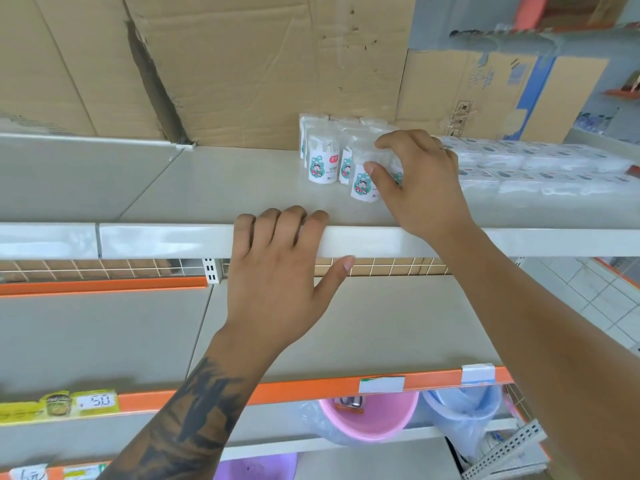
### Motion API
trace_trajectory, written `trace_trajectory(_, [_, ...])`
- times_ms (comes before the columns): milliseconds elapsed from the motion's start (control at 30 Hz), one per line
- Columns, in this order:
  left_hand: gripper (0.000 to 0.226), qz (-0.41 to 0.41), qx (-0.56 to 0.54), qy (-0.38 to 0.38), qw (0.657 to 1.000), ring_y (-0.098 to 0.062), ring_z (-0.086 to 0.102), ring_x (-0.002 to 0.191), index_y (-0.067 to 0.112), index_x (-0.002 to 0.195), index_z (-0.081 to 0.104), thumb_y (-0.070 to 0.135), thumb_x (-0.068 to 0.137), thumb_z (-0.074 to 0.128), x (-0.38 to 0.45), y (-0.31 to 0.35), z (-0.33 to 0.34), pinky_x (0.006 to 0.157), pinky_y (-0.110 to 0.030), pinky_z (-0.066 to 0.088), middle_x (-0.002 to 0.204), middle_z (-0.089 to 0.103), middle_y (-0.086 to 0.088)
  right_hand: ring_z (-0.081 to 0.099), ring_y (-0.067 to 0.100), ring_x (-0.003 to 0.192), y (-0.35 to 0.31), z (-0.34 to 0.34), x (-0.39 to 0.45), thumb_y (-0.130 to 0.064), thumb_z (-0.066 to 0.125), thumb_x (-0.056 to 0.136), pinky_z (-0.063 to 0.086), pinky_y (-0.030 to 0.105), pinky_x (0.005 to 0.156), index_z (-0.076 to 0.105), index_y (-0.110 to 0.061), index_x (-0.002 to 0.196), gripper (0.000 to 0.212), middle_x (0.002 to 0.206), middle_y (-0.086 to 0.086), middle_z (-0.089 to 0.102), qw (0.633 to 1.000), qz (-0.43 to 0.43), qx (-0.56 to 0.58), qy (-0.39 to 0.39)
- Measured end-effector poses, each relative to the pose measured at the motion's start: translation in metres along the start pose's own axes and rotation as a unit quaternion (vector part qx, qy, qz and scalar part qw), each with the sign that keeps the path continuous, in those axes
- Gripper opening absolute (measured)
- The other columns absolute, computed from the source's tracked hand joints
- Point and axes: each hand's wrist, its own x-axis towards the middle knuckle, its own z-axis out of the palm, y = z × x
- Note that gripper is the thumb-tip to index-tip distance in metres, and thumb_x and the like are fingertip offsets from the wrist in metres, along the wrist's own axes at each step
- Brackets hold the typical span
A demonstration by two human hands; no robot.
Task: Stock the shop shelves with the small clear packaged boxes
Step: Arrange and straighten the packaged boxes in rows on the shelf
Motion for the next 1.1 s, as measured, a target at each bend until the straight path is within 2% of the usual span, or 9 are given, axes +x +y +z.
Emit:
trace_trajectory(167, [0.060,-0.005,0.000,-0.007,1.000,-0.035,0.052,0.114,0.016,0.135,0.058,0.063,0.100,0.044,-0.002,0.003,-0.003,0.111,-0.051,0.031,0.124,0.059,-0.006,0.057,0.033,0.117,-0.002,0.000,-0.001,-0.043,0.056,0.095,0.037,0.044,0.100,0.062,-0.020,0.124,0.037,0.128,0.003,0.061,1.000,-0.004,-0.024,0.002])
trace_trajectory(300, [0.059,-0.007,0.011,-0.025,1.000,-0.034,0.053,0.115,0.018,0.136,0.057,0.062,0.100,0.044,-0.002,0.004,-0.010,0.111,-0.049,0.031,0.124,0.059,-0.005,0.057,0.034,0.118,-0.012,-0.011,-0.014,-0.042,0.054,0.095,0.041,0.048,0.099,0.063,-0.019,0.123,0.038,0.133,0.006,0.059,0.999,-0.010,-0.018,0.044])
trace_trajectory(367, [0.064,-0.025,0.017,-0.044,0.999,-0.036,0.049,0.128,0.018,0.142,0.053,0.064,0.099,0.043,-0.006,0.008,-0.016,0.116,-0.052,0.026,0.135,0.057,-0.007,0.055,0.033,0.124,-0.018,-0.019,-0.037,-0.044,0.055,0.095,0.038,0.050,0.104,0.064,-0.020,0.124,0.038,0.138,0.007,0.057,0.998,-0.029,-0.021,0.054])
trace_trajectory(467, [0.072,-0.065,0.013,-0.074,0.995,-0.038,0.035,0.146,0.024,0.152,0.044,0.068,0.095,0.045,-0.024,0.024,-0.031,0.118,-0.059,0.024,0.155,0.043,-0.010,0.052,0.034,0.130,-0.025,-0.035,-0.088,-0.043,0.057,0.097,0.034,0.051,0.109,0.065,-0.019,0.125,0.038,0.143,0.011,0.054,0.995,-0.081,-0.023,0.059])
trace_trajectory(533, [0.069,-0.078,0.011,-0.085,0.993,-0.037,0.035,0.147,0.028,0.150,0.047,0.068,0.094,0.046,-0.042,0.035,-0.044,0.117,-0.061,0.027,0.158,0.041,-0.009,0.050,0.034,0.132,-0.031,-0.042,-0.119,-0.043,0.057,0.098,0.035,0.053,0.111,0.067,-0.019,0.125,0.037,0.145,0.012,0.053,0.994,-0.094,-0.012,0.047])
trace_trajectory(767, [0.063,-0.181,0.031,-0.163,0.969,-0.031,0.052,0.134,0.029,0.144,0.052,0.068,0.098,0.035,-0.139,0.054,-0.090,0.110,-0.054,0.037,0.144,0.057,-0.003,0.054,0.036,0.128,-0.058,-0.037,-0.201,-0.049,0.055,0.100,0.037,0.052,0.107,0.069,-0.024,0.126,0.040,0.142,0.011,0.057,0.988,-0.138,0.065,-0.011])
trace_trajectory(933, [0.060,-0.248,0.086,-0.244,0.934,-0.029,0.051,0.135,0.029,0.143,0.052,0.065,0.098,0.035,-0.203,0.044,-0.126,0.110,-0.055,0.037,0.143,0.058,-0.002,0.056,0.038,0.123,-0.091,-0.016,-0.251,-0.046,0.055,0.100,0.040,0.051,0.103,0.069,-0.022,0.126,0.038,0.138,0.013,0.059,0.976,-0.158,0.133,-0.064])
trace_trajectory(1100, [0.061,-0.269,0.120,-0.262,0.919,-0.029,0.051,0.135,0.030,0.143,0.051,0.066,0.099,0.031,-0.243,0.022,-0.162,0.108,-0.054,0.038,0.143,0.058,-0.003,0.057,0.038,0.120,-0.134,-0.008,-0.279,-0.047,0.055,0.100,0.042,0.050,0.100,0.068,-0.022,0.129,0.041,0.135,0.013,0.060,0.963,-0.193,0.152,-0.108])
